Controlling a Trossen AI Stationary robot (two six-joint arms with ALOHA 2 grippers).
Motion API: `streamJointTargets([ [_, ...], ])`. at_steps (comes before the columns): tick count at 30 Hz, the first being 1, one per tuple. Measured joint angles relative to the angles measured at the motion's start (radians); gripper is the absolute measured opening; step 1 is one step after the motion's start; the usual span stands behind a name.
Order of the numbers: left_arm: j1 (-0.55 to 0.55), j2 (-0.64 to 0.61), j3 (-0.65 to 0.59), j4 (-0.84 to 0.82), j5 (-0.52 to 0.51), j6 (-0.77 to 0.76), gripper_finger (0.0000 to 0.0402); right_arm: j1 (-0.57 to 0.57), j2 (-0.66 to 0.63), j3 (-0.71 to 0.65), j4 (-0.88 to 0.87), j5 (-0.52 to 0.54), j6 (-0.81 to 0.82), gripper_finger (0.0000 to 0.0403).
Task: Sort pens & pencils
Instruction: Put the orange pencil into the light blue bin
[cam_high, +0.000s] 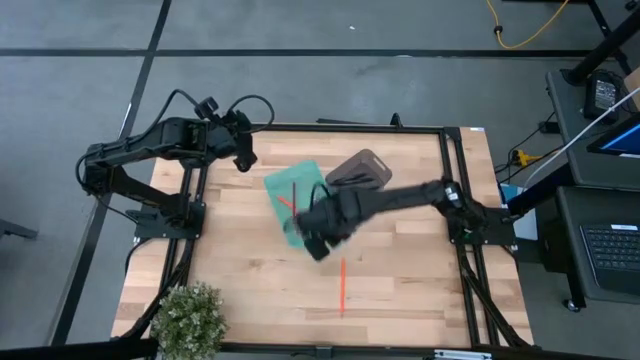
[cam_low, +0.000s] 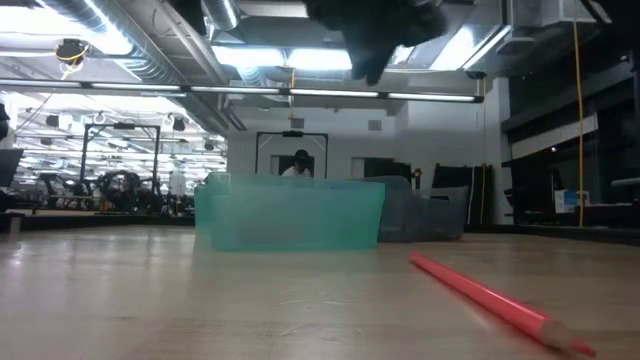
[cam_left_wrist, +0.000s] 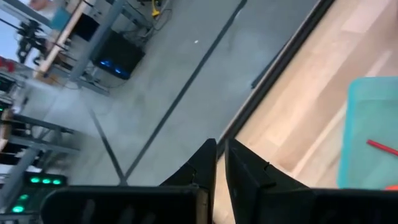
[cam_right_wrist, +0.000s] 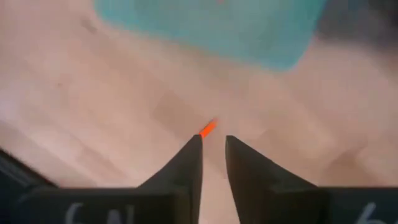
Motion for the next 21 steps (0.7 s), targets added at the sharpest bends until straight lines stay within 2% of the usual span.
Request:
streamJointTargets([
  [5,0.000,0.000,0.000,0.000,0.052,-0.010,0.0027,0.125,-0.001,-0.091,0.102,-0.030,0.217,0.0105],
  [11,-0.001,0.000,0.000,0.000,0.110,-0.030,0.0027,0.194,0.000,-0.268,0.418,-0.061,0.390,0.0142],
  [14,-0.001,0.000,0.000,0.000,0.114,-0.029,0.0027,0.206,0.000,-0.354,0.544,-0.106,0.466,0.0146],
  [21,-0.001,0.000,0.000,-0.001,0.114,-0.028,0.0027,0.244,0.000,-0.450,0.600,-0.142,0.594,0.0136],
])
